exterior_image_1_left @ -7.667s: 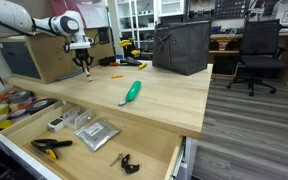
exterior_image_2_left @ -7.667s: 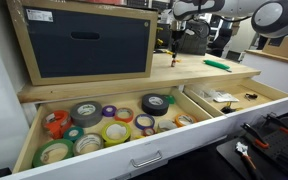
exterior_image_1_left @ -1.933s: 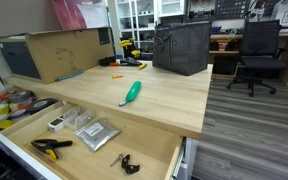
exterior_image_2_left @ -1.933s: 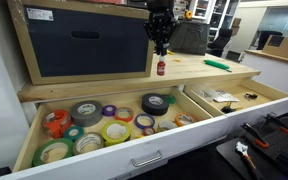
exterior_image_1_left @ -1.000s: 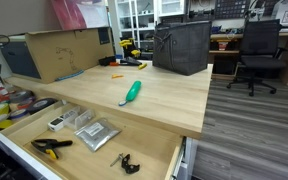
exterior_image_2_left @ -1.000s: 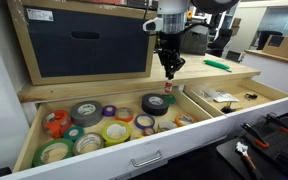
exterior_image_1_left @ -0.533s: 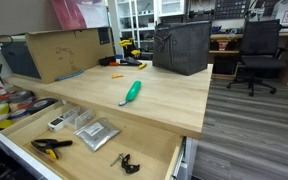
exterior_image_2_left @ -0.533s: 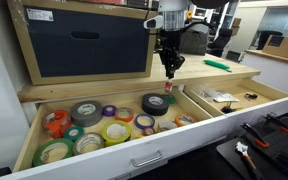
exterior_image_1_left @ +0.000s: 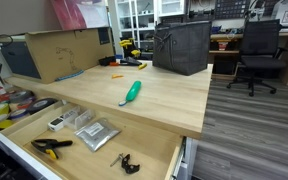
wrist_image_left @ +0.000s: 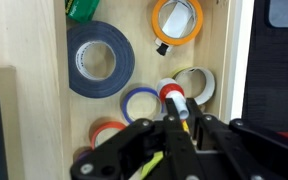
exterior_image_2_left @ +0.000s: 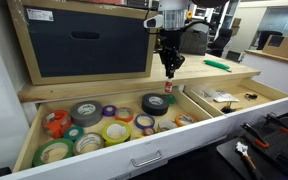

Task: Put the red bottle on the left side of the open drawer.

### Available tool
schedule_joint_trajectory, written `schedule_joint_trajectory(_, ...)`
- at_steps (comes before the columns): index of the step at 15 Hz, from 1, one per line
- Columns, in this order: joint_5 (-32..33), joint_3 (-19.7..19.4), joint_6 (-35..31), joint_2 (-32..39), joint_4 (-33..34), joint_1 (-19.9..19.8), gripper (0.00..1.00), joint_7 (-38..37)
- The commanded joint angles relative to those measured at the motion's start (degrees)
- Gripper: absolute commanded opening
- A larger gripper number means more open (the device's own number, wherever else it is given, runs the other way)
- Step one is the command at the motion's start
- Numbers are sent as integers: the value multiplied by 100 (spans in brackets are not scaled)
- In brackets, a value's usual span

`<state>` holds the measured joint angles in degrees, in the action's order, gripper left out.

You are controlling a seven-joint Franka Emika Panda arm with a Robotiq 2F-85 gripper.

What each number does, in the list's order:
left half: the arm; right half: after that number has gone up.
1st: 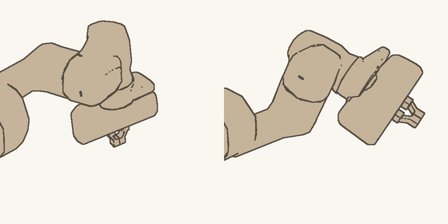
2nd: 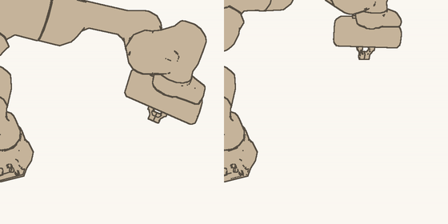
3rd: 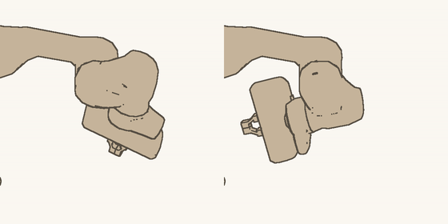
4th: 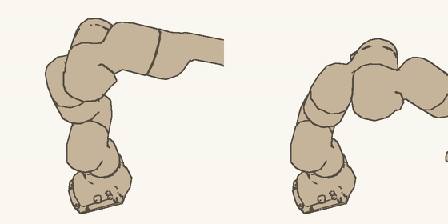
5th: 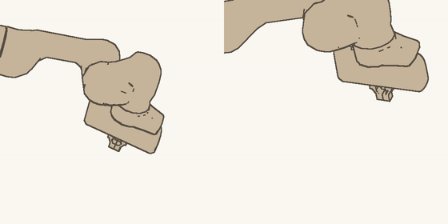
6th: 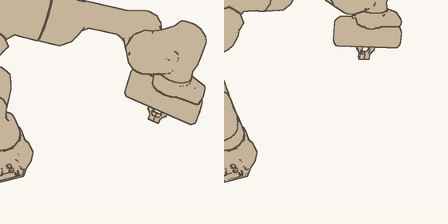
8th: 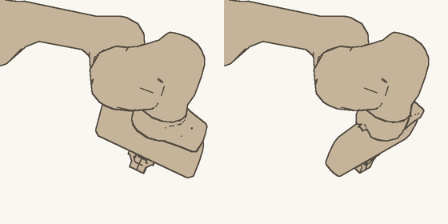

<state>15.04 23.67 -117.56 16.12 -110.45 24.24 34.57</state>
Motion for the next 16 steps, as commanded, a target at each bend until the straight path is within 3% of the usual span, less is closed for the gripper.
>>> schedule_joint_trajectory(1,55,10,-126,25,-8,4,4,-109)
schedule_joint_trajectory(6,459,-63,-1179,243,-196,134,4,-832)
schedule_joint_trajectory(16,837,-197,-1889,944,-313,376,4,-1670)
